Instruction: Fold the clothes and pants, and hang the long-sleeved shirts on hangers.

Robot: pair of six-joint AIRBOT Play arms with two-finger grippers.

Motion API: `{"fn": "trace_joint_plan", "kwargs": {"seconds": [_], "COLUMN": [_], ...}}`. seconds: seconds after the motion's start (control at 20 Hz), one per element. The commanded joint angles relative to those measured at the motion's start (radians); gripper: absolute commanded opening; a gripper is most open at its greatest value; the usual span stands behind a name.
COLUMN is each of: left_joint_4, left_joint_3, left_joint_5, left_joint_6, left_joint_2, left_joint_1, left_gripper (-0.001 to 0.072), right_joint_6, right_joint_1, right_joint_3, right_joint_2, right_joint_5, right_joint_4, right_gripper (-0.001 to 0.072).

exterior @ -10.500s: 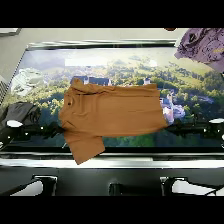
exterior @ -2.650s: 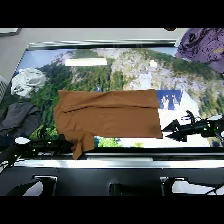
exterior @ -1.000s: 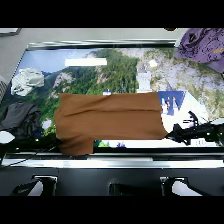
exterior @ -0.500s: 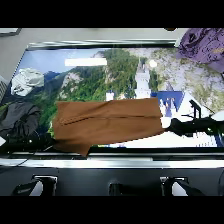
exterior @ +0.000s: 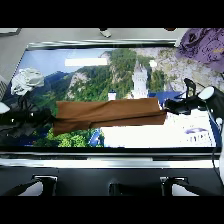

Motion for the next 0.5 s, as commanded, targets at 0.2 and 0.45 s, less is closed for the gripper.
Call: {"fn": "trace_joint_plan", "kwargs": {"seconds": [0.2,0.45], "left_joint_4": [-0.001,-0.001], "left_joint_3": [0.361,0.479], "left_joint_5": [-0.003,-0.011], "left_joint_6": [0.024,0.015], "left_joint_2": [-0.358,-0.493], "left_joint_1": [-0.039,-0.056], "left_gripper": [0.0016,0.0017], "right_joint_6": [0.033,0.060], "right_joint_1": [0.097,0.109], "right_joint_3": [0.273,0.317], "right_joint_2": [-0.270,-0.344], "right_joint_5": [-0.003,-0.014], "right_joint_4": [-0.077,-0.108], "right_gripper": [0.0026,0.0027]}}
